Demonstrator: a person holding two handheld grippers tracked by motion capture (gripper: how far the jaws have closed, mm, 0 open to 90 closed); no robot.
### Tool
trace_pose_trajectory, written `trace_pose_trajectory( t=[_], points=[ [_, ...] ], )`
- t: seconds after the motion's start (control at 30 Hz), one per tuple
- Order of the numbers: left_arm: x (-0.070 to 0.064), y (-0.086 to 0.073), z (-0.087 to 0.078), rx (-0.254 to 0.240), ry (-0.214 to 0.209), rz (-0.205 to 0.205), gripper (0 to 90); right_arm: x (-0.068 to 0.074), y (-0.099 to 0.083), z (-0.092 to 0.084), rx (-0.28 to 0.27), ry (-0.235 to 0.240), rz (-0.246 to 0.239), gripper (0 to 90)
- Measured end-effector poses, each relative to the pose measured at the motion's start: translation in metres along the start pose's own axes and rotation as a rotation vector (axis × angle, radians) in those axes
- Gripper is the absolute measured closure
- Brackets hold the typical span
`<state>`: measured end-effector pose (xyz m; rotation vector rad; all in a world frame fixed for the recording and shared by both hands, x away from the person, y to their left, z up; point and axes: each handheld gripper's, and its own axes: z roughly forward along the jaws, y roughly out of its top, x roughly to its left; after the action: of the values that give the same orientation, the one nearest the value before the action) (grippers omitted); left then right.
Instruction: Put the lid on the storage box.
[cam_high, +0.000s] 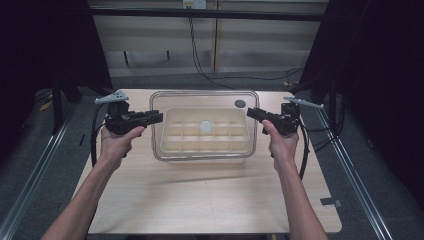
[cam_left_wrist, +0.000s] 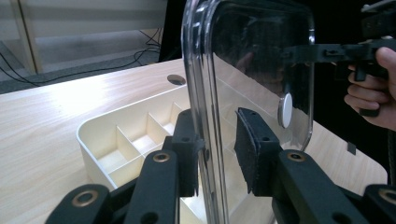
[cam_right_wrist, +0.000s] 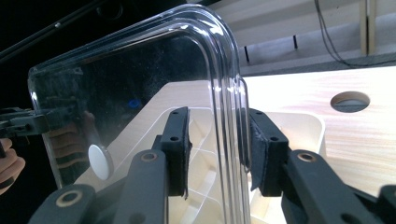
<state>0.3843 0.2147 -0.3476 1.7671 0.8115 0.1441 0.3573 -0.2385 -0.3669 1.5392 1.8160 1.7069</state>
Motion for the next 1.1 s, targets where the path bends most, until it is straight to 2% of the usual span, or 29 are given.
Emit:
trace_pose_trajectory(
  t=[0.17, 0.23, 0.33, 0.4, 0.57, 0.6, 0.67, 0.77, 0.93, 1.1],
  points=[
    [0.007, 0.002, 0.003, 0.0, 0.018, -0.019, 69.7, -0.001, 0.002, 0.007, 0.008, 0.0, 0.012, 63.7],
    [0.009, 0.003, 0.004, 0.005, 0.027, -0.015, 69.6, -0.002, 0.003, 0.012, 0.018, -0.003, 0.007, 63.7],
    [0.012, 0.003, 0.009, 0.01, 0.033, -0.021, 68.8, -0.009, 0.002, 0.019, 0.031, -0.007, 0.034, 63.4],
    [0.014, 0.002, 0.012, 0.022, 0.042, -0.015, 68.7, -0.01, 0.002, 0.02, 0.03, -0.008, 0.033, 63.4],
    [0.023, 0.0, 0.021, 0.03, 0.029, -0.043, 68.2, -0.016, 0.002, 0.025, 0.037, -0.013, 0.039, 63.9],
    [0.025, 0.0, 0.025, 0.043, 0.044, -0.049, 67.4, -0.017, 0.007, 0.026, 0.05, -0.023, 0.029, 64.0],
    [0.026, 0.0, 0.027, 0.051, 0.046, -0.044, 66.5, -0.016, 0.008, 0.027, 0.057, -0.029, 0.023, 63.9],
    [0.033, 0.0, 0.032, 0.044, 0.035, -0.064, 66.7, -0.018, 0.014, 0.029, 0.062, -0.036, 0.014, 64.4],
    [0.041, 0.0, 0.038, 0.042, 0.022, -0.09, 65.9, -0.023, 0.014, 0.035, 0.067, -0.045, 0.017, 64.5],
    [0.046, 0.004, 0.04, 0.042, 0.028, -0.096, 66.5, -0.025, 0.016, 0.04, 0.068, -0.04, 0.019, 64.5]
  ],
)
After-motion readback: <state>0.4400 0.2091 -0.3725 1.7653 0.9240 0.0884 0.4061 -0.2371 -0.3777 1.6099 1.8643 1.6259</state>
